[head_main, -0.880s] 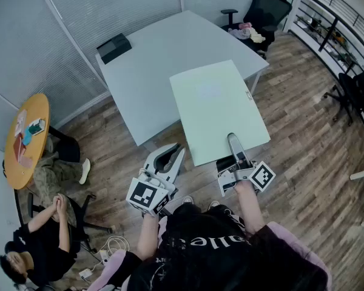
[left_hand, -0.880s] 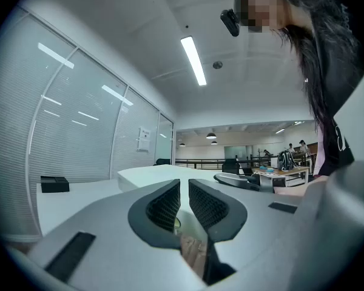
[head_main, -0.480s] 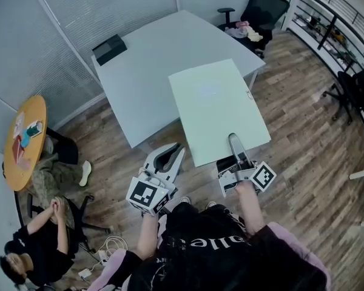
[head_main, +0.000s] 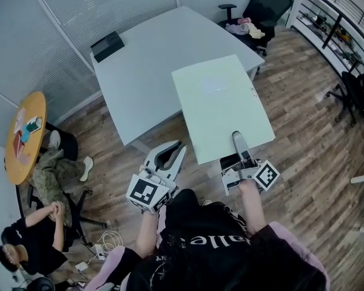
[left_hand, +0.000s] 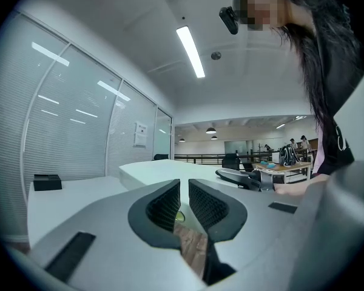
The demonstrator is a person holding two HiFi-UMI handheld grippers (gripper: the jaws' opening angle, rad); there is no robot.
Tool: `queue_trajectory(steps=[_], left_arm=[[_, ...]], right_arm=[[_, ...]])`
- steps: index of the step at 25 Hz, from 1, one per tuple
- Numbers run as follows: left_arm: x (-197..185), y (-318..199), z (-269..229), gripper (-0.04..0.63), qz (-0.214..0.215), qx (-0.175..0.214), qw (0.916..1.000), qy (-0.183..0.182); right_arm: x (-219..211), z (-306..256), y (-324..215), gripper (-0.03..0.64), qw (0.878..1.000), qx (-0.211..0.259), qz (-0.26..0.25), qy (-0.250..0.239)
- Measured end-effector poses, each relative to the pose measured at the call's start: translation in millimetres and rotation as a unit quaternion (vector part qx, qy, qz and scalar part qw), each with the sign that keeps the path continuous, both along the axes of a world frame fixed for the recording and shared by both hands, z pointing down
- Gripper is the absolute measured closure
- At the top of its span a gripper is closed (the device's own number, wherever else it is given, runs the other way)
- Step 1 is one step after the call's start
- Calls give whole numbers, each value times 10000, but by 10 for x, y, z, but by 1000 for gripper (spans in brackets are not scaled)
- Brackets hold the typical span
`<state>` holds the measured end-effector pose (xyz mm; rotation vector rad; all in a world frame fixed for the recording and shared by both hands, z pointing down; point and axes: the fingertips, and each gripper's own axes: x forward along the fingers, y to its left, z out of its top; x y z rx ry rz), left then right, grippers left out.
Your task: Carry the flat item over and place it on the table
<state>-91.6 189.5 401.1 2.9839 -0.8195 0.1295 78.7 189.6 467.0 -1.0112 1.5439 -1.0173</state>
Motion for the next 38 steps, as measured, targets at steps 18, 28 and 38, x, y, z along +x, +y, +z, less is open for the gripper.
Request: queue_trajectory(steps=[18, 28, 38], left_arm=[[556, -1291, 177, 535, 266, -72, 9994, -209], [745, -2576, 121, 535, 264, 163, 9989, -353], [570, -3186, 291, 535, 89, -61, 9994, -314]], right_arm=[[488, 186, -1056, 302, 9995, -263, 145, -14], [713, 183, -2262, 302, 9992, -366, 174, -55], [620, 288, -2948, 302, 9982, -599, 16, -84]])
